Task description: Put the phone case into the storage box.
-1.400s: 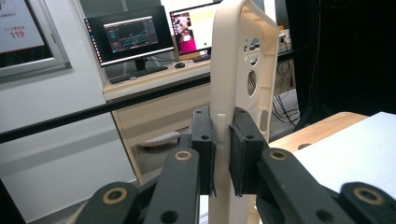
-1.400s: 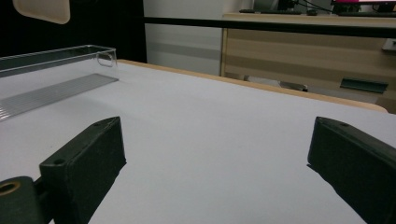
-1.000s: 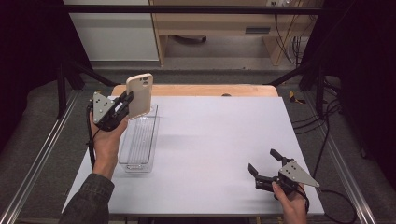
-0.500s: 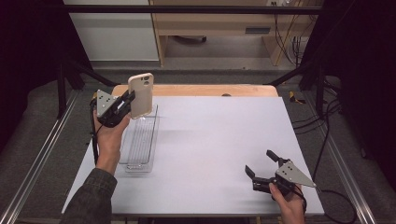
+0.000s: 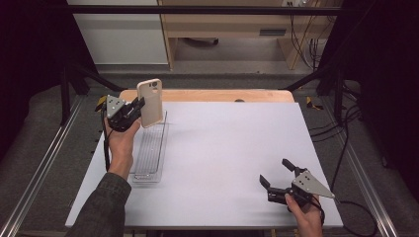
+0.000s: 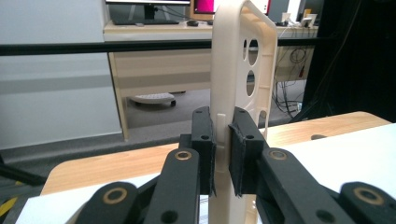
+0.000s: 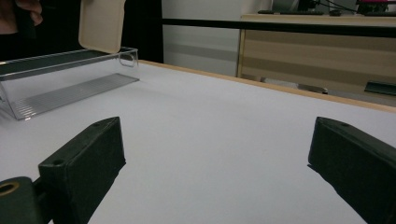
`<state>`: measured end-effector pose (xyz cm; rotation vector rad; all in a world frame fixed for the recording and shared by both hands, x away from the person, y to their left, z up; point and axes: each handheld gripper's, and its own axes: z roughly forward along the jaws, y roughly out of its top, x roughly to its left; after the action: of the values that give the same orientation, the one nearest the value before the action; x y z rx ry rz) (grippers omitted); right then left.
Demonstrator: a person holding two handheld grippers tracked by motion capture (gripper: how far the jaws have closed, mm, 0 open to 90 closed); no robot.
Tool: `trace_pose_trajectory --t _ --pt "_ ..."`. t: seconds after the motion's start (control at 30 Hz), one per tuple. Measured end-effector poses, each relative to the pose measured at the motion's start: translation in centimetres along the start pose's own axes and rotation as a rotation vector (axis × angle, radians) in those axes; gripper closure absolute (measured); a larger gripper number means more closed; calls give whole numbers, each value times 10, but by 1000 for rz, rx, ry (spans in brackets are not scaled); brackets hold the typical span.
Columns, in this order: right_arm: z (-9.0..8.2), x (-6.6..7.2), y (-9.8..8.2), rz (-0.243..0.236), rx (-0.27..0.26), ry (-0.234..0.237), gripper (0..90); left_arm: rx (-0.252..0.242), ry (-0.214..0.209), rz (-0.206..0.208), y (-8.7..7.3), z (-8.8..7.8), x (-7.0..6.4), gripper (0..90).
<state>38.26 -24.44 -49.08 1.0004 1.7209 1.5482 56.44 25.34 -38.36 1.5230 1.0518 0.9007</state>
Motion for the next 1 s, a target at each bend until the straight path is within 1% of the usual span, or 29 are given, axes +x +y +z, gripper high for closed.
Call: trace_pose_trajectory --t 0.1,0.2,0.27,0.3,0.57,0.83,1.0 --pt "0 0 0 1 -1 0 36 1 2 -6 -1 2 -1 810" --pt "0 0 0 3 -3 -1 36 13 8 1 -2 4 -2 810" --pt "-1 -1 0 3 -2 -1 36 13 12 -5 -3 5 -3 810" --pt "-1 -1 0 3 -3 -2 36 20 16 1 -4 6 -3 810" --pt "-1 -1 0 4 -3 0 36 40 31 -6 -11 10 -3 809" --pt "-1 -1 0 7 -3 0 36 56 36 -4 -16 14 -5 809" --pt "-1 -2 -1 10 4 -3 36 62 37 -11 -18 17 -6 808"
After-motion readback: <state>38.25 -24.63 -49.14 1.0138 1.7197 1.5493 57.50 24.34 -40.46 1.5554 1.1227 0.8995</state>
